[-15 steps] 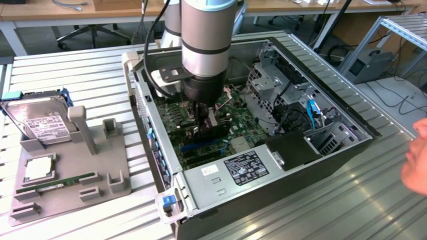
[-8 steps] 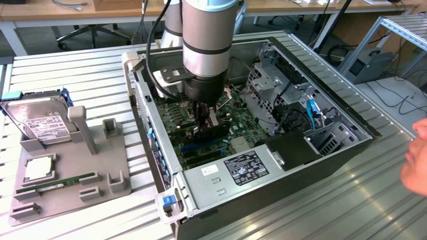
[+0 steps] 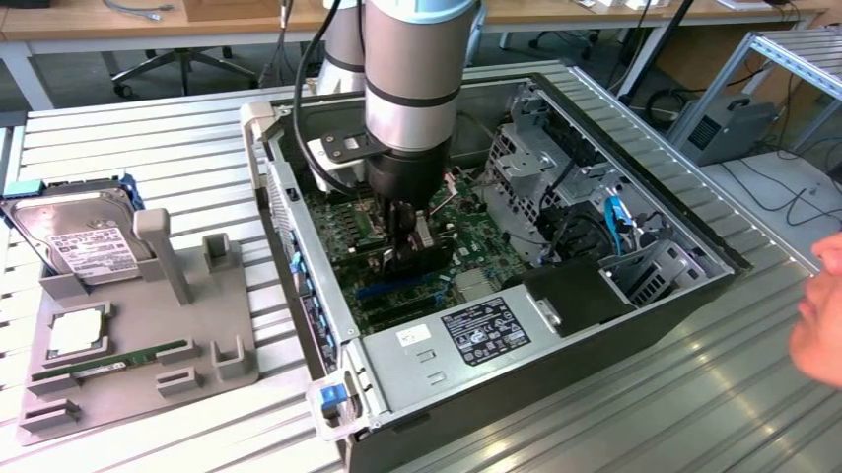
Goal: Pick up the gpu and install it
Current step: 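Insert the gpu into the slot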
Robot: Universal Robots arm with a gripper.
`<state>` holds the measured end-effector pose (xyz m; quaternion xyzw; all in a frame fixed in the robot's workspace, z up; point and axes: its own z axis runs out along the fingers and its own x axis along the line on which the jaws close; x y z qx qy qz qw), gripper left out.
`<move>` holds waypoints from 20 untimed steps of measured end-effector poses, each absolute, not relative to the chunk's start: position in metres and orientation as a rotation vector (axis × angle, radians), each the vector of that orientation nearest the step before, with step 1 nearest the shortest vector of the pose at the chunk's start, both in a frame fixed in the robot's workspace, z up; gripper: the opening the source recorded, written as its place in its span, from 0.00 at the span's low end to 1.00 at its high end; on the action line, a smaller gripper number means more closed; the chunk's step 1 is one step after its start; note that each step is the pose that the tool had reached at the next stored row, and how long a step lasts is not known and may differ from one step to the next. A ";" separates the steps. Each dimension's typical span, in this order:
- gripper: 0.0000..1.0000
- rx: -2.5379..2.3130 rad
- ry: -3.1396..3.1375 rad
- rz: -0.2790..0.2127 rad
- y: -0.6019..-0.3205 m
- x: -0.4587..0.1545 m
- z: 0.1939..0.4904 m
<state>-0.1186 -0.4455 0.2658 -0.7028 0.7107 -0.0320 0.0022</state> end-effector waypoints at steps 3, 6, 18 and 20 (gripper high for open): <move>0.27 -2.206 2.229 -0.100 -0.445 -0.118 0.266; 0.27 -2.206 2.228 -0.100 -0.446 -0.119 0.265; 0.27 -2.206 2.228 -0.100 -0.446 -0.121 0.263; 0.27 -2.206 2.228 -0.100 -0.446 -0.121 0.263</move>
